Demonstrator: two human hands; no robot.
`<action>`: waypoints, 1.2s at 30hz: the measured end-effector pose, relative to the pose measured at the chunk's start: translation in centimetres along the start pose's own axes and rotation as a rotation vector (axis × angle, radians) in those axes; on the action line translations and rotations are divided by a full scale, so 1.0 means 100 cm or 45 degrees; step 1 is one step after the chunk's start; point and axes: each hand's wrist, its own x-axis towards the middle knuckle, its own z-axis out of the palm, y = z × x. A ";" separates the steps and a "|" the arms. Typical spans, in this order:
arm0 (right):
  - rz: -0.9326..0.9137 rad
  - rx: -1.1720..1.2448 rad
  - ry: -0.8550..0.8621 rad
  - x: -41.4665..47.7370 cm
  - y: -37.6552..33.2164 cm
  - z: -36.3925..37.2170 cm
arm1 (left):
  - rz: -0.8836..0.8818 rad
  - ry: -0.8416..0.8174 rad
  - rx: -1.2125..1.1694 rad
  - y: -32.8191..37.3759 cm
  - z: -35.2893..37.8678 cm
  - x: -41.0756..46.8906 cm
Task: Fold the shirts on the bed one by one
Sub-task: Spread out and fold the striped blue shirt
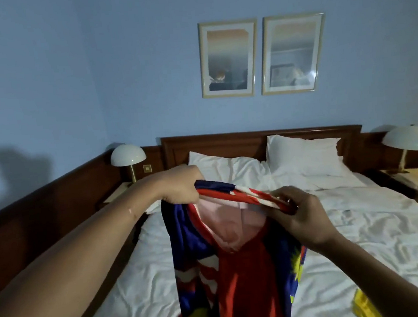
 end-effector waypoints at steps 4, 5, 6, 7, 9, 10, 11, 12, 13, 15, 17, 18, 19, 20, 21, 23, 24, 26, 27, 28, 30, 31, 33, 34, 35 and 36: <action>-0.212 -0.471 0.036 0.007 0.009 -0.002 | -0.012 0.244 -0.590 -0.022 0.005 -0.001; -0.224 -0.449 0.059 0.009 0.014 0.001 | -0.005 0.253 -0.785 -0.023 0.008 -0.002; -0.228 -0.419 0.091 0.010 0.019 0.004 | -0.006 0.271 -0.954 -0.023 0.012 -0.001; -0.203 -0.398 0.133 0.012 0.025 0.008 | -0.007 0.311 -1.085 -0.020 0.015 -0.001; -0.050 -0.313 0.215 0.013 0.029 0.018 | -0.019 0.439 -1.273 -0.011 0.021 0.001; 0.068 -0.253 0.253 0.011 0.031 0.026 | -0.023 0.489 -1.338 -0.006 0.022 0.004; 0.200 -0.164 0.272 0.010 0.033 0.034 | -0.026 0.531 -1.379 -0.002 0.022 0.006; 0.351 -0.064 0.274 0.009 0.036 0.041 | -0.032 0.563 -1.406 0.003 0.021 0.009; 0.474 0.042 0.267 0.009 0.040 0.048 | -0.038 0.582 -1.425 0.007 0.019 0.011; 0.601 0.246 0.266 0.007 0.040 0.061 | -0.038 0.602 -1.438 0.013 0.016 0.015; 0.595 0.425 0.359 0.001 0.029 0.073 | -0.018 0.626 -1.442 0.021 0.012 0.020; 0.533 0.424 0.429 -0.005 0.023 0.078 | -0.013 0.640 -1.444 0.025 0.010 0.023; 0.450 0.394 0.467 -0.011 0.016 0.083 | -0.009 0.663 -1.441 0.028 0.007 0.025; 0.392 0.394 0.439 -0.019 0.011 0.087 | 0.006 0.692 -1.430 0.031 0.004 0.028; 0.362 0.441 0.356 -0.026 0.007 0.092 | 0.023 0.721 -1.419 0.033 0.002 0.030; 0.373 0.573 0.117 -0.037 0.002 0.103 | 0.028 0.745 -1.417 0.037 -0.005 0.032; 0.389 0.624 0.034 -0.038 0.000 0.108 | 0.021 0.738 -1.416 0.039 -0.008 0.031; 0.403 0.632 0.028 -0.034 -0.006 0.117 | 0.016 0.707 -1.404 0.041 -0.012 0.031; 0.415 0.628 0.076 -0.029 -0.009 0.121 | 0.023 0.687 -1.394 0.042 -0.014 0.030; 0.432 0.612 0.131 -0.024 -0.012 0.123 | 0.037 0.684 -1.394 0.043 -0.015 0.028; 0.434 0.591 0.161 -0.014 -0.017 0.124 | 0.043 0.696 -1.425 0.041 -0.019 0.025; 0.407 0.592 0.111 -0.010 -0.019 0.125 | 0.029 0.700 -1.451 0.039 -0.020 0.024; 0.361 0.604 -0.012 -0.004 -0.019 0.126 | 0.000 0.666 -1.499 0.030 -0.021 0.022; 0.364 0.612 -0.028 -0.002 -0.017 0.126 | 0.002 0.630 -1.531 0.023 -0.021 0.020; 0.388 0.636 -0.004 0.002 -0.015 0.126 | 0.023 0.575 -1.573 0.018 -0.022 0.016; 0.433 0.640 0.057 0.007 -0.012 0.124 | 0.054 0.524 -1.604 0.009 -0.023 0.012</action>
